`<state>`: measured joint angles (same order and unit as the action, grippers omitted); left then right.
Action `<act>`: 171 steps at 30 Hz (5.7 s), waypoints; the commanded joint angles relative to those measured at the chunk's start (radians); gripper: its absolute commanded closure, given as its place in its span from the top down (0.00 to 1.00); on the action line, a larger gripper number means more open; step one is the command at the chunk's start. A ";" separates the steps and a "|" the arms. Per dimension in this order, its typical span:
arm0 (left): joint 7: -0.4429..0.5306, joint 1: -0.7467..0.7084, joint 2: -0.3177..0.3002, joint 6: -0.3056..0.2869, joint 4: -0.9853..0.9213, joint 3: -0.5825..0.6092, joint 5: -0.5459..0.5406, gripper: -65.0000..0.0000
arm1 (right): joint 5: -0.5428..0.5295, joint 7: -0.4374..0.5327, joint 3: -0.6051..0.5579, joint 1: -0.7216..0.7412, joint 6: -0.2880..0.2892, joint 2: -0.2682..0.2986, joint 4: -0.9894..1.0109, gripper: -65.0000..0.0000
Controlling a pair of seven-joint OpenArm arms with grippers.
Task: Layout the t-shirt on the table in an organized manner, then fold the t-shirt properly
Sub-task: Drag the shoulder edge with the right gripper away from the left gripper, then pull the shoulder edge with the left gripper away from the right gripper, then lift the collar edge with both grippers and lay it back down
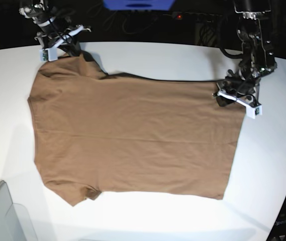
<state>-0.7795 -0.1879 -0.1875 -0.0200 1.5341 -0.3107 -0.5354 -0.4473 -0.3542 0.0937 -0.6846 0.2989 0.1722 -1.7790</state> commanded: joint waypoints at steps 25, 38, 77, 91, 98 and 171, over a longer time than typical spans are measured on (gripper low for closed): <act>-0.033 -0.180 -0.010 0.015 0.297 -0.068 0.016 0.37 | -0.015 -0.069 0.220 -0.024 0.012 -0.079 -0.150 0.00; -0.114 -0.161 -0.068 0.013 0.251 -0.100 0.018 0.76 | -0.015 -0.104 0.119 -0.027 0.012 -0.081 -0.146 0.58; -0.110 -0.115 -0.071 0.013 0.007 -0.049 0.024 0.35 | -0.015 -0.095 0.107 -0.004 0.012 -0.081 -0.005 0.58; -0.110 -0.115 -0.068 0.013 0.001 -0.049 0.016 0.00 | -0.015 -0.095 0.100 0.033 0.012 -0.081 0.060 0.56; -0.110 -0.115 -0.068 0.013 0.006 -0.054 0.016 0.00 | -0.015 -0.095 0.100 0.035 0.012 -0.081 0.058 0.09; -0.114 0.344 -0.042 0.013 -0.139 -0.169 0.025 0.00 | -0.015 -0.099 0.193 0.649 0.012 -0.069 0.242 0.00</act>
<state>-0.9100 0.1329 -0.2157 -0.0040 1.3781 -0.4763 -0.5049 -0.4503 -0.4835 0.2825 -0.0525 0.3065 0.0910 -1.5211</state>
